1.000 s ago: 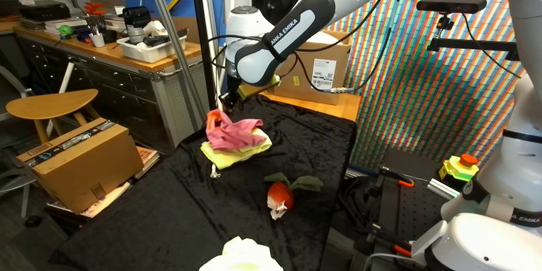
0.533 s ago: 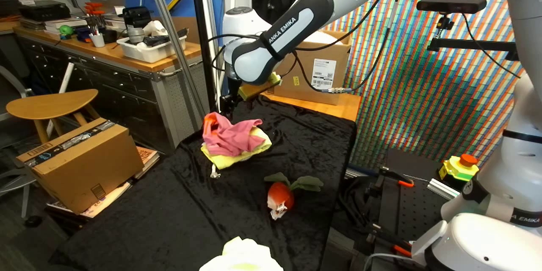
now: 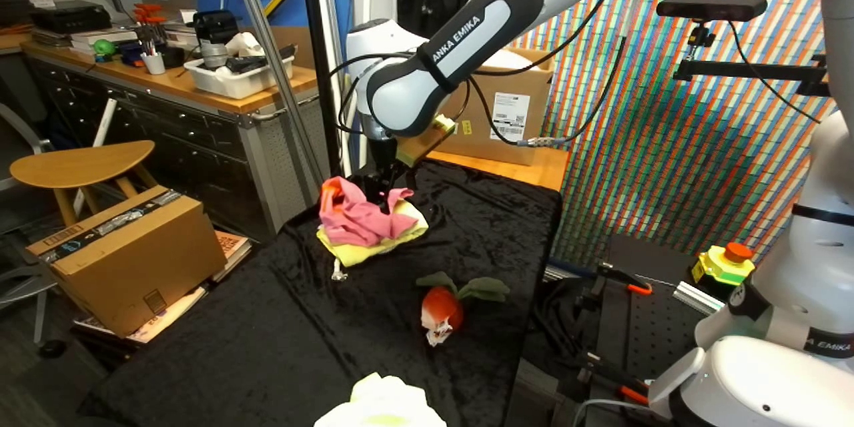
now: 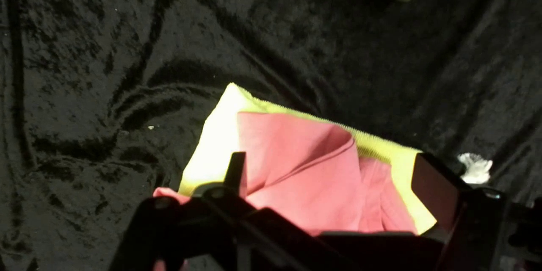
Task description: Put all the items on the table in one place
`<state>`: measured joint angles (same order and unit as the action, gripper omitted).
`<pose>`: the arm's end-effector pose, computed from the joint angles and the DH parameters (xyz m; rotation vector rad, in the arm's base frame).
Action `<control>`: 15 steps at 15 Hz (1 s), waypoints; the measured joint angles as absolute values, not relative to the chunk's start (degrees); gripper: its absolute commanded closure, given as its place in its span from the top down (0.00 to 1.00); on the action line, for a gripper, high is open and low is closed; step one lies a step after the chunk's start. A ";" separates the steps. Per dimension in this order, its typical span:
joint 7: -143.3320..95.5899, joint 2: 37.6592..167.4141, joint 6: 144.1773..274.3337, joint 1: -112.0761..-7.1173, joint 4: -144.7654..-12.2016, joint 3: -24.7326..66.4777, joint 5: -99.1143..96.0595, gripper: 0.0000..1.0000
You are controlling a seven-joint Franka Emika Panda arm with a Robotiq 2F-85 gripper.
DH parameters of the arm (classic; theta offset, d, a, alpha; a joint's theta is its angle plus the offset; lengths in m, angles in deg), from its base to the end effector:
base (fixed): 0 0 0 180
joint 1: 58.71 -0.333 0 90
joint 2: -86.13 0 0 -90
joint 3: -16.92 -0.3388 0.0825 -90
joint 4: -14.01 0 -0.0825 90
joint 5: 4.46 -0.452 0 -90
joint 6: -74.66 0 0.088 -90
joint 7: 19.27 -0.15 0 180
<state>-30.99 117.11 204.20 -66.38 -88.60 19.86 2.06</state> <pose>0.7051 0.0525 0.1742 3.0192 -0.0604 -0.0815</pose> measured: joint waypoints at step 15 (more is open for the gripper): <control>-24.66 104.04 214.68 -64.31 -112.76 17.12 2.04 1.00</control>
<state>-24.66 104.04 214.68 -64.31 -112.76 17.12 2.04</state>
